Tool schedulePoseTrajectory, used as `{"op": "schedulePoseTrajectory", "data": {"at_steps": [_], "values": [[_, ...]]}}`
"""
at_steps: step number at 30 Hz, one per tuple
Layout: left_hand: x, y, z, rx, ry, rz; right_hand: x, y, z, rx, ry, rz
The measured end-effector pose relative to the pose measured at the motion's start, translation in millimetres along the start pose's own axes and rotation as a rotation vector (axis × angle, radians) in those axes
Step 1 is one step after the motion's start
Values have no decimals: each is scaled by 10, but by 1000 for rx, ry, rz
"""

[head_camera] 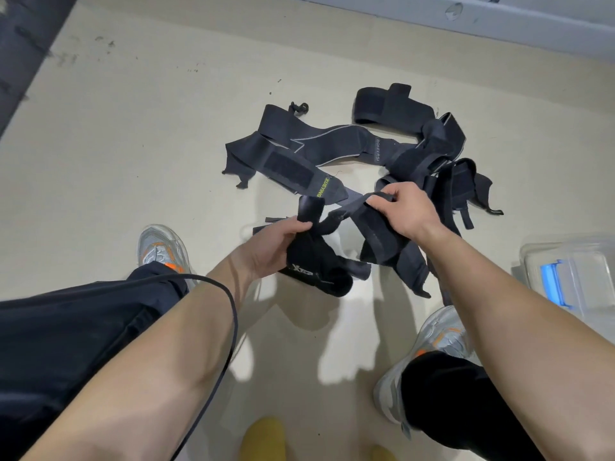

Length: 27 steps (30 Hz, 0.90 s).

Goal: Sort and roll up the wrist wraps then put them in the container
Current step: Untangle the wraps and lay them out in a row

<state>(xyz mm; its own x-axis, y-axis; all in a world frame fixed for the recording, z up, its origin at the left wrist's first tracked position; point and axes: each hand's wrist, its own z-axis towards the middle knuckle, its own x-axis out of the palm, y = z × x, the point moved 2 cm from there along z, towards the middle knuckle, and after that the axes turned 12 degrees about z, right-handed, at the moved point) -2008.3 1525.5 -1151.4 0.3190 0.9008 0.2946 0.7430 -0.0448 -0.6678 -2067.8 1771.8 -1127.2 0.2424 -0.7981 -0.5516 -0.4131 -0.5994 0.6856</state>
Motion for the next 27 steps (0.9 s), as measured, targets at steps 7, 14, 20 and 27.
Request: {"op": "schedulePoseTrajectory", "data": {"at_steps": [7,14,20,27], "values": [[-520,-66,-38,-32,-461,73,-262,-182,-85,52,3,393],[-316,-24,34,85,-510,633,-81,-47,-113,126,239,846],[-351,-146,-36,205,-663,721,21,-20,-119,120,254,852],[-385,-169,-60,99,-591,531,94,-168,-168,249,-125,-78]]}}
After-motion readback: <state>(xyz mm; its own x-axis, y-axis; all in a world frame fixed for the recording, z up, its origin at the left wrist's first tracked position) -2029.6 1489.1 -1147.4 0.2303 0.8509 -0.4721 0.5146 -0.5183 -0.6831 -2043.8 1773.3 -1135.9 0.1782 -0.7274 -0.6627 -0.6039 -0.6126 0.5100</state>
